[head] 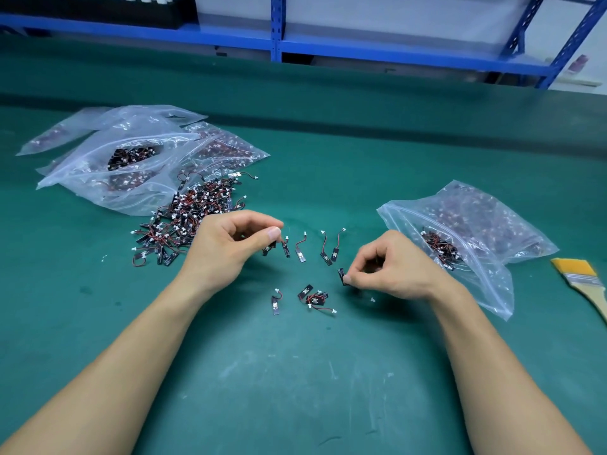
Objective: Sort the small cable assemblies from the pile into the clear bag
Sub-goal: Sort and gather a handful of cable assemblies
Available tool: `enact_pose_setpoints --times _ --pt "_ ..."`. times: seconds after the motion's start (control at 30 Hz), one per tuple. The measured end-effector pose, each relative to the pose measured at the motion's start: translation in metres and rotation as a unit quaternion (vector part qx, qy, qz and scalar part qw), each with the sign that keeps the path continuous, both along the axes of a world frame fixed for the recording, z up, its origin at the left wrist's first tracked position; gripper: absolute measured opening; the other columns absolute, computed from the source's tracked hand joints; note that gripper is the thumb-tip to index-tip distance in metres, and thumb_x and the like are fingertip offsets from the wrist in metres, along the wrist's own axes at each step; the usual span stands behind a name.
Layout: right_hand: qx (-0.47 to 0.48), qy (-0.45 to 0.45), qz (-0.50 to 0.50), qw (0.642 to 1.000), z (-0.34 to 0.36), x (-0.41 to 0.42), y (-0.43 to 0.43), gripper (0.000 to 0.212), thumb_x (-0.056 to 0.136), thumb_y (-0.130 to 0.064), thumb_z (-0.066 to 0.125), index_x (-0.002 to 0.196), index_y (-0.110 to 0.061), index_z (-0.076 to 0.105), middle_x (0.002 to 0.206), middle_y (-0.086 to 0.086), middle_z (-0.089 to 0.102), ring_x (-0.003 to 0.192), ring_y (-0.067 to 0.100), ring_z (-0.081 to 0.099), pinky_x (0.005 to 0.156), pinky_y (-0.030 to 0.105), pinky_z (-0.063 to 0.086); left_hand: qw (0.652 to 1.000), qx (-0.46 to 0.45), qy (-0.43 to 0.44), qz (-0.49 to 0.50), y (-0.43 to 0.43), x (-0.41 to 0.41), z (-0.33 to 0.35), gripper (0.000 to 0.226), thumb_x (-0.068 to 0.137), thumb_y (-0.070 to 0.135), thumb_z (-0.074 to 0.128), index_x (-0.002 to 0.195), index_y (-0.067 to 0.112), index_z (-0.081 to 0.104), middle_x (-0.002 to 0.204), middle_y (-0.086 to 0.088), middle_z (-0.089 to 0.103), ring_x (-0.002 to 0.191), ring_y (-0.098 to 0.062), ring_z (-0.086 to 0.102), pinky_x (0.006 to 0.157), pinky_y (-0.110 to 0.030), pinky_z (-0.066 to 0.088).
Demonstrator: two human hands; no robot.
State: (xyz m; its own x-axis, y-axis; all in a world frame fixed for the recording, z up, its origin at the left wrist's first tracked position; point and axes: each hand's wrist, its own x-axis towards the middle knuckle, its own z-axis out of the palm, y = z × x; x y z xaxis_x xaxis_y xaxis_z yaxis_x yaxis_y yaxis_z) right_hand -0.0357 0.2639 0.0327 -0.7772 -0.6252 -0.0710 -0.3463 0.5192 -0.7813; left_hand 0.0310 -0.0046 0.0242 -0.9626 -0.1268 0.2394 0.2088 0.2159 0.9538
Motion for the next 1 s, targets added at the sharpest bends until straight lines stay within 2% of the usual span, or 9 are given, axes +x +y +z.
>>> enact_pose_setpoints --times 0.1,0.2,0.27,0.37,0.47,0.57,0.7,0.8,1.0 --pt "0.065 0.001 0.015 0.998 0.000 -0.001 0.005 0.019 0.079 -0.028 0.083 0.061 -0.023 0.077 0.060 -0.008 0.071 0.049 0.001 0.054 0.052 0.017 0.042 1.000 -0.011 0.006 0.010 -0.002 -0.001 0.000 0.016 0.087 0.011 0.073 0.085 0.026 0.078 0.079 0.001 0.076 0.071 -0.011 0.066 0.071 -0.018 0.050" --pt "0.058 0.013 -0.016 0.998 0.000 -0.003 0.006 0.034 0.085 -0.037 0.077 0.054 -0.023 0.072 0.054 -0.004 0.068 0.042 0.002 0.045 0.046 0.012 0.032 1.000 -0.014 0.010 0.010 -0.003 -0.001 0.000 0.013 0.087 0.010 0.073 0.086 0.022 0.077 0.079 0.001 0.076 0.069 -0.007 0.065 0.069 -0.014 0.049" --pt "0.029 0.024 -0.047 0.998 0.000 -0.005 0.005 0.037 0.088 -0.037 0.073 0.055 -0.022 0.072 0.053 -0.002 0.067 0.042 0.003 0.045 0.046 0.011 0.031 1.000 -0.005 0.012 0.007 -0.004 0.000 0.001 0.014 0.088 0.009 0.072 0.086 0.022 0.077 0.079 0.000 0.076 0.066 -0.006 0.065 0.066 -0.014 0.048" --pt "0.004 0.031 -0.080 0.996 -0.003 -0.006 0.002 0.036 0.090 -0.036 0.073 0.058 -0.020 0.073 0.054 0.000 0.067 0.042 0.005 0.041 0.045 0.012 0.030 1.000 0.011 0.011 0.016 -0.007 -0.001 0.002 0.022 0.089 0.007 0.071 0.084 0.027 0.078 0.080 -0.001 0.077 0.066 -0.010 0.066 0.066 -0.021 0.054" --pt "-0.003 0.038 -0.091 0.995 -0.005 -0.006 0.000 0.037 0.091 -0.034 0.073 0.058 -0.017 0.071 0.055 0.002 0.066 0.042 0.004 0.038 0.045 0.013 0.030 0.999 0.026 0.008 0.029 -0.011 -0.002 0.003 0.020 0.089 0.004 0.069 0.088 0.023 0.076 0.080 -0.002 0.077 0.066 -0.012 0.069 0.064 -0.019 0.054" --pt "-0.014 0.049 -0.103 0.993 -0.005 -0.006 -0.002 0.037 0.090 -0.033 0.073 0.056 -0.020 0.069 0.047 -0.008 0.058 0.040 0.004 0.037 0.044 0.011 0.028 0.999 0.033 0.006 0.033 -0.013 -0.002 0.003 0.018 0.090 0.003 0.068 0.090 0.020 0.075 0.081 -0.004 0.077 0.067 -0.014 0.071 0.065 -0.020 0.055" --pt "-0.014 0.065 -0.112 0.991 -0.007 -0.006 -0.003 0.038 0.090 -0.031 0.074 0.054 -0.023 0.066 0.040 -0.013 0.047 0.039 0.005 0.034 0.044 0.011 0.026 1.000 0.018 -0.003 0.025 -0.015 -0.003 0.002 0.018 0.088 0.005 0.072 0.085 0.022 0.076 0.074 -0.002 0.075 0.060 -0.013 0.067 0.059 -0.019 0.053" --pt "-0.012 0.069 -0.114 0.991 -0.008 -0.006 -0.003 0.037 0.089 -0.031 0.074 0.054 -0.022 0.066 0.041 -0.013 0.047 0.040 0.006 0.035 0.044 0.011 0.026 1.000 0.004 -0.021 0.005 -0.016 -0.002 0.001 0.018 0.086 0.006 0.073 0.080 0.022 0.076 0.071 -0.001 0.073 0.056 -0.013 0.064 0.057 -0.020 0.052" --pt "-0.015 0.074 -0.118 0.990 -0.011 -0.008 -0.003 0.035 0.089 -0.032 0.074 0.056 -0.023 0.067 0.045 -0.013 0.050 0.044 0.006 0.036 0.047 0.014 0.029 0.999 -0.023 -0.042 0.004 -0.014 -0.004 -0.002 0.012 0.087 0.011 0.074 0.083 0.022 0.075 0.073 0.001 0.073 0.054 -0.011 0.062 0.051 -0.017 0.047"
